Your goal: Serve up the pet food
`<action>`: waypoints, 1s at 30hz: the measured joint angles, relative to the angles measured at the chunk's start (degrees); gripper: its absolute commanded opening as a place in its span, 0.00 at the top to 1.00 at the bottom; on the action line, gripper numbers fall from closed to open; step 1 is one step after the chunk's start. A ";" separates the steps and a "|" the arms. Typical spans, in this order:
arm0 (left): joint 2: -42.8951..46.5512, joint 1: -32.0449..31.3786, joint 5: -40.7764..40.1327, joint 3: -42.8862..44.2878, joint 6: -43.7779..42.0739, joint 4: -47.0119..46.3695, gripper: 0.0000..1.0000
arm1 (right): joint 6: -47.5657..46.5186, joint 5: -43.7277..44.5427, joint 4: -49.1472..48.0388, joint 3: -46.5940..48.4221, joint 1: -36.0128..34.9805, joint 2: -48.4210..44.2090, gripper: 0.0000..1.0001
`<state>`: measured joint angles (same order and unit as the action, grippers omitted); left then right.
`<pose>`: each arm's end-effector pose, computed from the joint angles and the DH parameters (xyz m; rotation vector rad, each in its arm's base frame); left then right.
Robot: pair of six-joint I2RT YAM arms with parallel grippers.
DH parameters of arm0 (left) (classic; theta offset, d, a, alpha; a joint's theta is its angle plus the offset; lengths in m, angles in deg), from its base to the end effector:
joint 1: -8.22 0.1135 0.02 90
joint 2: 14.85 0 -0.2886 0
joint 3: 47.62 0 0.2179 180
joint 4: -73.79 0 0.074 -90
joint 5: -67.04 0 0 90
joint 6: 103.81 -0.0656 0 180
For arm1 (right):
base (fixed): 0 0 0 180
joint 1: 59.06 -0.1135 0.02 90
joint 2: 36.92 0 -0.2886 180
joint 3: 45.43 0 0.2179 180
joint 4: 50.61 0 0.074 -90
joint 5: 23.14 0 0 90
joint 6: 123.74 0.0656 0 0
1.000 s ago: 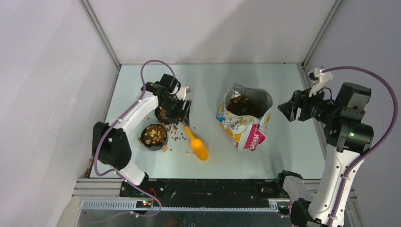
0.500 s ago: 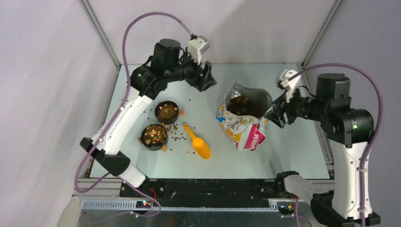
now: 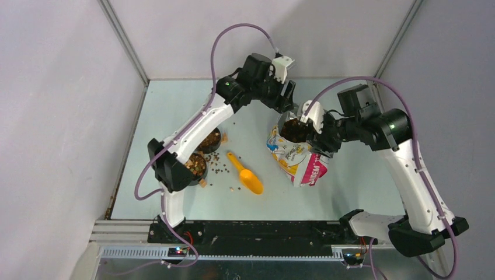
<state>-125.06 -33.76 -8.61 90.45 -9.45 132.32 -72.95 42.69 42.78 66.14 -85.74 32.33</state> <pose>0.3093 -0.3001 0.4160 0.8478 2.0059 -0.7382 0.1336 0.0972 0.4260 -1.4536 1.9100 0.4171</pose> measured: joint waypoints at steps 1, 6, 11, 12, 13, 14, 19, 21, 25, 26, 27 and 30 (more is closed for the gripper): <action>-0.50 -0.37 -0.68 0.00 0.13 0.44 0.30 | -0.35 0.37 -0.07 -0.37 -0.15 0.42 0.47; -1.09 -1.33 -3.52 -0.02 0.76 0.85 0.42 | -1.68 1.16 -0.42 -2.69 -1.51 1.75 0.51; -1.44 -1.40 -4.85 -0.02 1.79 0.83 0.58 | -2.67 1.97 -0.85 -5.25 -2.14 2.36 0.65; -1.55 -1.40 -4.87 -0.02 1.88 0.87 0.61 | -2.67 2.05 -0.90 -5.66 -2.14 2.56 0.68; -1.62 -1.36 -4.92 -0.07 2.10 0.85 0.66 | -2.69 2.12 -0.98 -5.90 -2.14 2.82 0.77; -1.66 -1.36 -4.98 -0.15 2.21 0.83 0.68 | -2.71 2.14 -1.09 -6.01 -2.12 3.13 0.81; -2.01 -1.36 -5.88 -0.48 2.69 0.85 0.90 | -3.37 2.16 -1.18 -6.10 -2.29 3.23 1.00; -2.21 -1.36 -6.91 -0.48 2.75 0.85 0.99 | -4.13 2.10 -0.63 -6.25 -2.47 2.73 1.00; -2.14 -1.31 -10.86 -0.81 4.11 0.83 1.00 | -8.20 1.97 1.49 -6.45 -2.60 0.66 1.00; -1.70 -1.29 -11.52 -1.49 4.85 0.81 1.00 | -9.62 2.21 1.60 -6.47 -2.60 -0.15 1.00; -1.16 -1.29 -12.28 -2.36 5.99 0.92 1.00 | -11.02 2.62 1.68 -6.47 -2.58 -0.98 1.00; 3.04 -1.27 -12.98 -6.64 10.54 1.57 1.00 | -15.65 3.50 3.37 -6.47 -2.58 -3.10 1.00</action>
<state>-122.02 -35.03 -21.59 83.80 1.09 133.89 -88.59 46.19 46.15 59.67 -88.31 29.23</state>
